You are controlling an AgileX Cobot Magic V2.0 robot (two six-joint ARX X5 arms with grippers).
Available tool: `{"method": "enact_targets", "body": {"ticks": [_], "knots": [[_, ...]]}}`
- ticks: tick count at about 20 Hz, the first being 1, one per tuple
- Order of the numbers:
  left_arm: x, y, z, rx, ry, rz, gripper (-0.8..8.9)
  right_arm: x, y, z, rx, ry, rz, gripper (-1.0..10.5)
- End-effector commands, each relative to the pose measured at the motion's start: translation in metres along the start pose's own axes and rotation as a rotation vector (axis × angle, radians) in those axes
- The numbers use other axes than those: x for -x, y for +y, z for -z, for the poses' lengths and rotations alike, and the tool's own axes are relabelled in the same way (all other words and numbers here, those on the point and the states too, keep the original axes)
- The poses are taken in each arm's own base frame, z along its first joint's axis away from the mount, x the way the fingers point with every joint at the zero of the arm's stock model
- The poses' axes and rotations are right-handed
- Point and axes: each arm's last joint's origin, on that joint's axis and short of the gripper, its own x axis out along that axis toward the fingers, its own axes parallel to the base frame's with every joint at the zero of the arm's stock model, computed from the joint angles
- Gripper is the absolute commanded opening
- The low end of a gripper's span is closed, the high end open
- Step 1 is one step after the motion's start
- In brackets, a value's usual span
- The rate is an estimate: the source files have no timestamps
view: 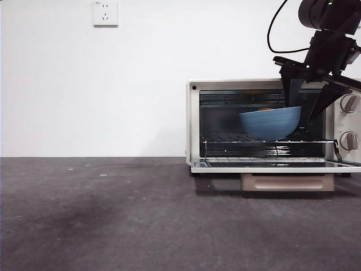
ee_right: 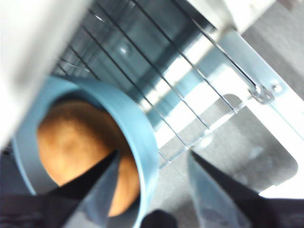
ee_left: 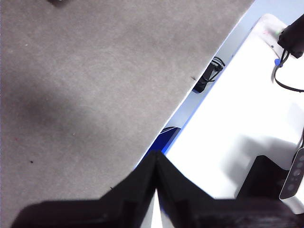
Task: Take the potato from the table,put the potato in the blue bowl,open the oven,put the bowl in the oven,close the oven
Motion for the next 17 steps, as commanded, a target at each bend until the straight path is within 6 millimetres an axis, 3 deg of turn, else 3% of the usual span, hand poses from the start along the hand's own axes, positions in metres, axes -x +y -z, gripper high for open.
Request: {"method": "enact_targets", "body": {"ticks": [1,9,17], "knots": [[-0.001,0.001,0.001,-0.009,0.002,0.001,-0.08,0.002,0.005,-0.003,0.051,-0.012,-0.014,2.6],[-0.002,0.001,-0.001,-0.025,-0.019,-0.001,-0.08,0.044,0.023,-0.01,0.232,-0.046,-0.001,2.6],[-0.013,0.001,-0.023,-0.051,-0.136,0.036,-0.08,0.115,0.037,-0.013,0.527,-0.176,0.083,2.5]]}}
